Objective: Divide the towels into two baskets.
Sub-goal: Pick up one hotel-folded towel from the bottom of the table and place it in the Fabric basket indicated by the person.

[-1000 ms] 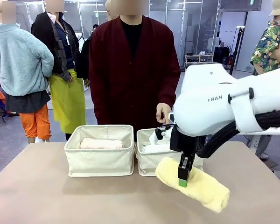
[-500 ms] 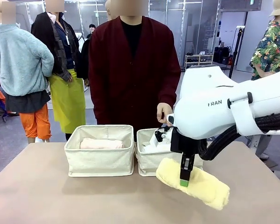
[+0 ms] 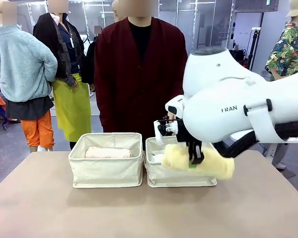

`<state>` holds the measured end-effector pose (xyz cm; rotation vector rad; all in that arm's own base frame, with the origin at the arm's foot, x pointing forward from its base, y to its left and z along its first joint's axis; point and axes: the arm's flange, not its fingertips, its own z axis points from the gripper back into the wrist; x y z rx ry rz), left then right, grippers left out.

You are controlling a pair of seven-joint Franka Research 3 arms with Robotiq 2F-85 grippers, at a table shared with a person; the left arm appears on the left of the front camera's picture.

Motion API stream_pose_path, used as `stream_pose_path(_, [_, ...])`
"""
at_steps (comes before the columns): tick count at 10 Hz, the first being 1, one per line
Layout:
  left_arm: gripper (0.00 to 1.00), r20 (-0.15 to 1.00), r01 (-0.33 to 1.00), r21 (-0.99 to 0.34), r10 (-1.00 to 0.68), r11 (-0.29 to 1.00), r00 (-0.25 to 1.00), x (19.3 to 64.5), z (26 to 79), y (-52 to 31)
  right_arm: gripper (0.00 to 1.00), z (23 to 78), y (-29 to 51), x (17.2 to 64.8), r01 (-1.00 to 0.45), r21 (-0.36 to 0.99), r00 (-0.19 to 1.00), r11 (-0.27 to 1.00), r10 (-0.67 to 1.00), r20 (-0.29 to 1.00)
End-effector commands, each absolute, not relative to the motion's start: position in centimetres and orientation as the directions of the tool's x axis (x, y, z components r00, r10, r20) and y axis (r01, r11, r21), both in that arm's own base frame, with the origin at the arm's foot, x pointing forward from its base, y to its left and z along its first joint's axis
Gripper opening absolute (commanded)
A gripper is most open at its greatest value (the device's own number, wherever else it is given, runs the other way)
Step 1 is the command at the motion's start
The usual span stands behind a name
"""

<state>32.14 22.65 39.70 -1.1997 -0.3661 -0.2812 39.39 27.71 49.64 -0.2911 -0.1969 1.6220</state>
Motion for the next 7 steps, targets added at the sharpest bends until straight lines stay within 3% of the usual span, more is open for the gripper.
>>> stream_pose_path(1, [1.0,0.426,0.406,-0.848,-0.017,0.34,0.905,31.9,39.9,22.8,0.37,50.2,28.4,45.1,-0.925,-0.342,-0.136,-0.166,0.984,-0.111])
stream_pose_path(5, [1.0,0.426,0.406,-0.848,-0.017,0.34,0.905,31.9,39.9,22.8,0.37,48.4,30.5,54.2,-0.928,-0.349,-0.114,-0.13,0.991,-0.067])
stream_pose_path(7, [1.0,0.426,0.406,-0.848,-0.017,0.34,0.905,31.9,39.9,22.8,0.37,46.2,31.0,56.9,-0.926,-0.358,-0.085,-0.122,0.989,-0.119])
